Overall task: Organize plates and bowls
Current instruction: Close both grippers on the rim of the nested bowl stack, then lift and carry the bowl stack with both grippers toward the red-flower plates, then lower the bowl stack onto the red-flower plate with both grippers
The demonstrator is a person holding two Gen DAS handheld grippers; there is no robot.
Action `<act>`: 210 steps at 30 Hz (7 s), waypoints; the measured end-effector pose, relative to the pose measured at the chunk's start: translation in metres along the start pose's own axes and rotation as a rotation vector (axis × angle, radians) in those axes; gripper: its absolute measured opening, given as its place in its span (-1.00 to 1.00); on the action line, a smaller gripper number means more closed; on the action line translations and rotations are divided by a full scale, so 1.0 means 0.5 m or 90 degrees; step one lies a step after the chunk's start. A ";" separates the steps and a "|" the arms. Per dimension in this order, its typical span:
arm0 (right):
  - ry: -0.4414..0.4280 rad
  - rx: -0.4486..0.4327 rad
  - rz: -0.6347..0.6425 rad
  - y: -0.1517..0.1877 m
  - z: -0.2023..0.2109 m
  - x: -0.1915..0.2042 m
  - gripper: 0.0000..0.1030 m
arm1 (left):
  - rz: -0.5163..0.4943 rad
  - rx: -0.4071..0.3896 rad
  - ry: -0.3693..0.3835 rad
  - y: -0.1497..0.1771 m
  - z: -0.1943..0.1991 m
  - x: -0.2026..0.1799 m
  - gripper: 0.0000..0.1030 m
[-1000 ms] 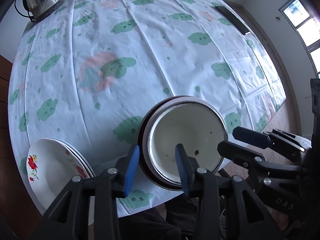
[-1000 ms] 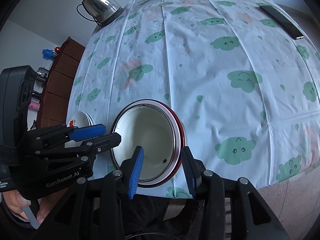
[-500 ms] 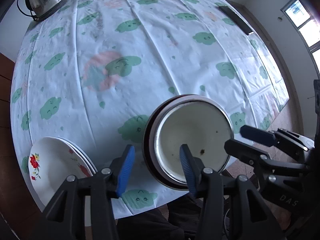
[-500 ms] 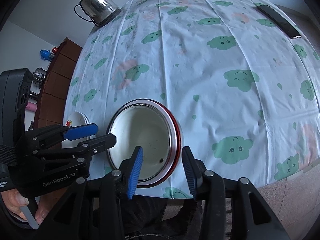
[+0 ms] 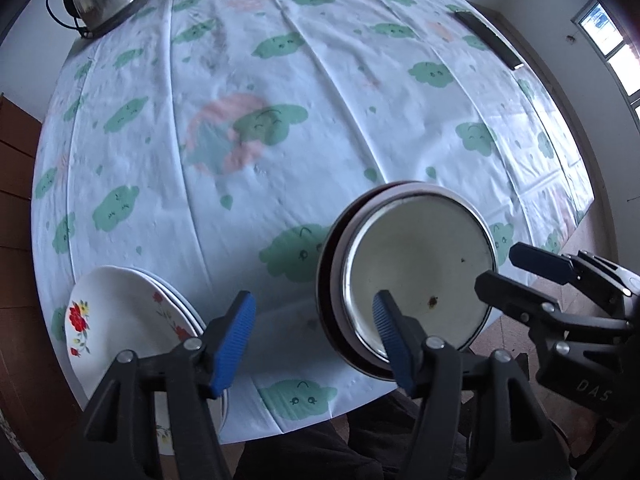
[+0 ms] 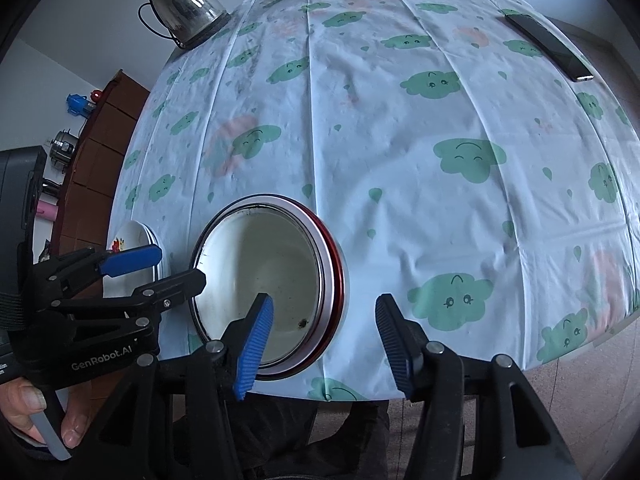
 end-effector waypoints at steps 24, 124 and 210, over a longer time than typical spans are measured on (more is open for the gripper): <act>0.011 0.007 0.020 0.010 -0.030 0.012 0.08 | -0.001 0.047 0.012 0.027 -0.067 -0.010 0.20; -0.060 -0.011 0.239 -0.048 0.030 0.304 -0.45 | 0.130 -0.034 -0.046 0.077 0.124 0.197 -0.34; -0.112 0.156 0.354 0.043 -0.154 0.488 -0.45 | 0.301 0.054 -0.082 0.213 0.006 0.401 -0.34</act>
Point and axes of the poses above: each gripper's, at about its wrist camera, not at the fingertips, and z roughly against the way its jaws point, x to its left, y to its underside, the point moved 7 cm from there along -z, roughly the way its jaws point, and after that the axes turned 5 degrees about -x, right-handed, at the moved point
